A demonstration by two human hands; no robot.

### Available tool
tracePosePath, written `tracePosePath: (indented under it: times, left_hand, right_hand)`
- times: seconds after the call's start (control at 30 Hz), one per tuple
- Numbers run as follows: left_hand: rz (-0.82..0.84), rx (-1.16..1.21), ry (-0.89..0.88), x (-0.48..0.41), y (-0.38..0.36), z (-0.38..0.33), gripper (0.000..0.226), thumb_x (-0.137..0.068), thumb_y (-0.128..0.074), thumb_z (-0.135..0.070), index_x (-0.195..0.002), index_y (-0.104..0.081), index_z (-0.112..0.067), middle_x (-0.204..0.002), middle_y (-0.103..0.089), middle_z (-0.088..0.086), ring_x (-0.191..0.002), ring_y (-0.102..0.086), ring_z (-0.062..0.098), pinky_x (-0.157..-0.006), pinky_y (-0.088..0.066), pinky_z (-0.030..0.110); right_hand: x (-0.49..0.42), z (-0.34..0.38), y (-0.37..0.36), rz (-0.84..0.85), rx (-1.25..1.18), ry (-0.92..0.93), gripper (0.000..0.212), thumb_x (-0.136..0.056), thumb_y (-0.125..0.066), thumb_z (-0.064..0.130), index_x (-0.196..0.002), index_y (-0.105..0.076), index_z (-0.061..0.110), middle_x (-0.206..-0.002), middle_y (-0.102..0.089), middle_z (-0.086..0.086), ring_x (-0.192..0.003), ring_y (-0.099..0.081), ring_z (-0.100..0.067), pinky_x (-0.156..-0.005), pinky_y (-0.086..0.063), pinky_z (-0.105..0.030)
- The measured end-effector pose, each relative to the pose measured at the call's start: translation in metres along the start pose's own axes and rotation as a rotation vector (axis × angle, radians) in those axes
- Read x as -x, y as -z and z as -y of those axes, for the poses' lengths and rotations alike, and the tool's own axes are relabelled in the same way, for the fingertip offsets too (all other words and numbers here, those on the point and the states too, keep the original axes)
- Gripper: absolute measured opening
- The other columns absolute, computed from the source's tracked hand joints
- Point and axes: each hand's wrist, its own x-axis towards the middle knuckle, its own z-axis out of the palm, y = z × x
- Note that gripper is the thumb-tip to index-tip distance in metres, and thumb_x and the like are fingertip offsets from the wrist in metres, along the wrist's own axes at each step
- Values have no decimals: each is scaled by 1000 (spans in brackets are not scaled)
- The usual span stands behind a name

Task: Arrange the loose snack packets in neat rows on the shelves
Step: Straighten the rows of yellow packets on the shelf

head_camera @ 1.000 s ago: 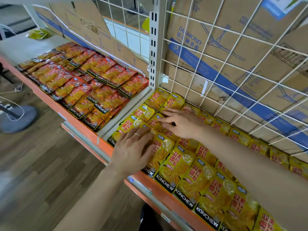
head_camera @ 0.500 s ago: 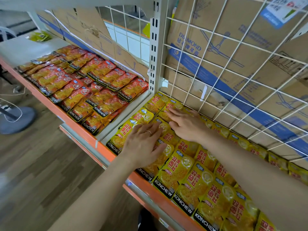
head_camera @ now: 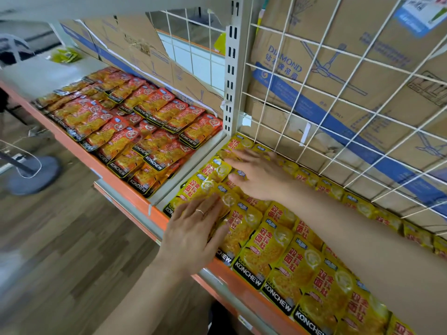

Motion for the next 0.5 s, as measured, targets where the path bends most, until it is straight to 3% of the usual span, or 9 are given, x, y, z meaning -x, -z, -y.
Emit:
tracePosePath:
  times: [0.23, 0.5]
  left_hand:
    - [-55, 91, 48, -7, 3, 12, 50, -100, -37, -51, -132, -63, -23, -144, -56, -3, -132, -51, 22, -105, -42, 41]
    - [4, 66, 50, -21, -8, 45, 53, -99, -36, -55, -138, -60, -27, -149, -52, -1, -140, -44, 27, -110, -40, 45]
  right_hand:
    - [-24, 15, -11, 96, 31, 60, 52, -101, -24, 62, -151, -20, 52, -167, -6, 5, -153, 2, -16, -117, -7, -60]
    - [-18, 5, -14, 91, 4, 26, 45, -103, -23, 56, -148, -22, 57, -165, -8, 14, -152, -2, -9, -120, -3, -54]
